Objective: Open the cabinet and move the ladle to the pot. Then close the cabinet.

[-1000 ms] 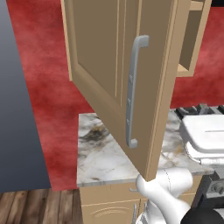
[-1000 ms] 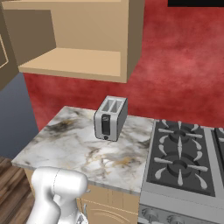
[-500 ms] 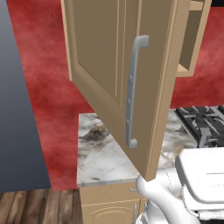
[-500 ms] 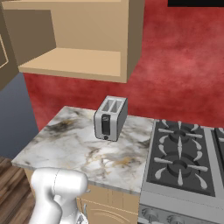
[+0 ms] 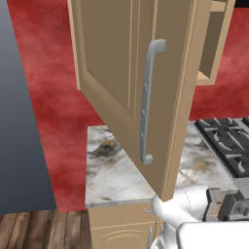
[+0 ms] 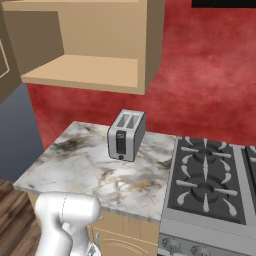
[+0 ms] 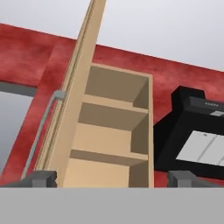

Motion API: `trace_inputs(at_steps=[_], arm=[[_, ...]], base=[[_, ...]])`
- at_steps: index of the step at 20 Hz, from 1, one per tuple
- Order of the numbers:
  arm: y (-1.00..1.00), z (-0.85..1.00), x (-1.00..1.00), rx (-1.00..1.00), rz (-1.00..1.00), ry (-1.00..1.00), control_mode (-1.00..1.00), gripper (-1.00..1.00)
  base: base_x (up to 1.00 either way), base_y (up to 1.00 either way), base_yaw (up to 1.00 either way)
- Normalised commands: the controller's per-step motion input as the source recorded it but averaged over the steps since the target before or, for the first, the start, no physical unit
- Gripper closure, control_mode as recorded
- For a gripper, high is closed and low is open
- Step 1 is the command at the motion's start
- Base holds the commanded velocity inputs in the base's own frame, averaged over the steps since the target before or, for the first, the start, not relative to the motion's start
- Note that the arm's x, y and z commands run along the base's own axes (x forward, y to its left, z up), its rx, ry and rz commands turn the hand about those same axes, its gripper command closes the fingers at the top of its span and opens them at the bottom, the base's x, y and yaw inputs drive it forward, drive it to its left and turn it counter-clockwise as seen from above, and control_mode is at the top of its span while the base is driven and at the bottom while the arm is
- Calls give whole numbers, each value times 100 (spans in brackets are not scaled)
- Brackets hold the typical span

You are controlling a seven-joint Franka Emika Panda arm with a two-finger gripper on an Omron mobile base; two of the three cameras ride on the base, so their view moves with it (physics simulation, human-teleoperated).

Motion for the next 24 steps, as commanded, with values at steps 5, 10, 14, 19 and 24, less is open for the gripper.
trace_inputs(at_steps=[5,10,14,19,24], arm=[[0,-94,73,-11,0,-42,-100,-100],[0,-81,97,-7,0,-31,-100,-100],[0,-73,100,-4,0,-18,-100,-100],[0,-83,100,-6,0,-19,-100,-100],[0,-82,99,-8,0,-23,-100,-100]], base=[[0,0,0],[0,0,0],[0,0,0],[0,0,0],[0,0,0]])
